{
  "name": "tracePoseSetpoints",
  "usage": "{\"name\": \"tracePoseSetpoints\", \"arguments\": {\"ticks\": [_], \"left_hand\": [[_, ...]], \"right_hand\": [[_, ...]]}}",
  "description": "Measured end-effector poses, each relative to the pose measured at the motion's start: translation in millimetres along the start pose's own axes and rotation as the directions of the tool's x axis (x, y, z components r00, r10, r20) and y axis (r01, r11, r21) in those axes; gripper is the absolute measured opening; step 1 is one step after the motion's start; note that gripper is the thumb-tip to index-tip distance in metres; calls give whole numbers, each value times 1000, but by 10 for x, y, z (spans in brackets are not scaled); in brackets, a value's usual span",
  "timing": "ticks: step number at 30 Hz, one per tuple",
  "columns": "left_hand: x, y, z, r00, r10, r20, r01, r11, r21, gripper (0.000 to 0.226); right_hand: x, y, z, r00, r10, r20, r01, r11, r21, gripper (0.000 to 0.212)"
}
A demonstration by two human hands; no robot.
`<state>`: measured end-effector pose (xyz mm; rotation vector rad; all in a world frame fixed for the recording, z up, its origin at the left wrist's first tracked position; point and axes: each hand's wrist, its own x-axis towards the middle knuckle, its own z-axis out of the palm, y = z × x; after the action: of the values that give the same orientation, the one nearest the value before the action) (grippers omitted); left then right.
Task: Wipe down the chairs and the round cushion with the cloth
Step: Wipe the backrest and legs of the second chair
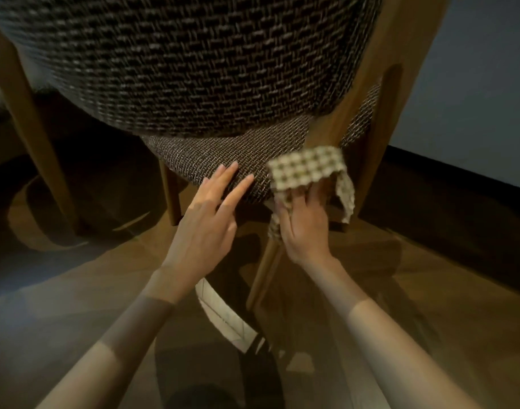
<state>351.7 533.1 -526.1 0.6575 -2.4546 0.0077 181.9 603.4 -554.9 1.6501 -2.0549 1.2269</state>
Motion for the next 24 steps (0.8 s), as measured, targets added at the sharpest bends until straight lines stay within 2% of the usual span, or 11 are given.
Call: {"name": "tracePoseSetpoints", "arguments": {"ticks": [2, 4, 5, 7, 10, 13, 15, 18, 20, 22, 24], "left_hand": [[-49, 23, 21, 999, -30, -14, 29, 999, -42, 66], [-110, 48, 6, 998, -64, -29, 62, 996, -67, 65], [-144, 52, -13, 996, -82, -37, 79, 994, -78, 65], [-198, 45, -62, 991, -126, -50, 120, 987, -103, 64], [-244, 10, -143, 969, -234, -77, 219, 962, -163, 62], [-258, -60, -201, 936, -331, -124, 300, 929, -216, 61], [-290, -127, -237, 914, -385, -129, 347, 905, -245, 59], [-379, -243, -269, 892, -436, -119, 394, 880, -266, 57], [-444, -268, -276, 885, -454, -103, 406, 861, -307, 57], [-490, -231, -271, 887, -452, -95, 398, 852, -341, 57], [-517, -139, -248, 898, -434, -75, 379, 849, -369, 57]], "right_hand": [[-328, 46, 124, 994, -36, 108, 46, 995, -92, 36], [-581, -24, 206, 975, 50, 217, -26, 993, -113, 33], [-633, -93, 221, 970, 97, 221, -80, 993, -87, 36], [-550, -255, 159, 986, 104, 133, -106, 994, 8, 47], [-161, -466, -69, 991, 1, 132, -25, 982, 185, 60], [213, -677, -75, 954, -143, 263, 81, 969, 234, 55], [382, -787, 10, 928, -198, 316, 156, 976, 154, 51], [506, -870, 109, 914, -240, 327, 247, 969, 22, 48], [443, -848, 96, 905, -275, 326, 294, 956, -7, 49], [278, -779, 29, 889, -284, 360, 278, 958, 71, 58], [53, -676, -83, 860, -240, 451, 185, 969, 162, 62]]}}
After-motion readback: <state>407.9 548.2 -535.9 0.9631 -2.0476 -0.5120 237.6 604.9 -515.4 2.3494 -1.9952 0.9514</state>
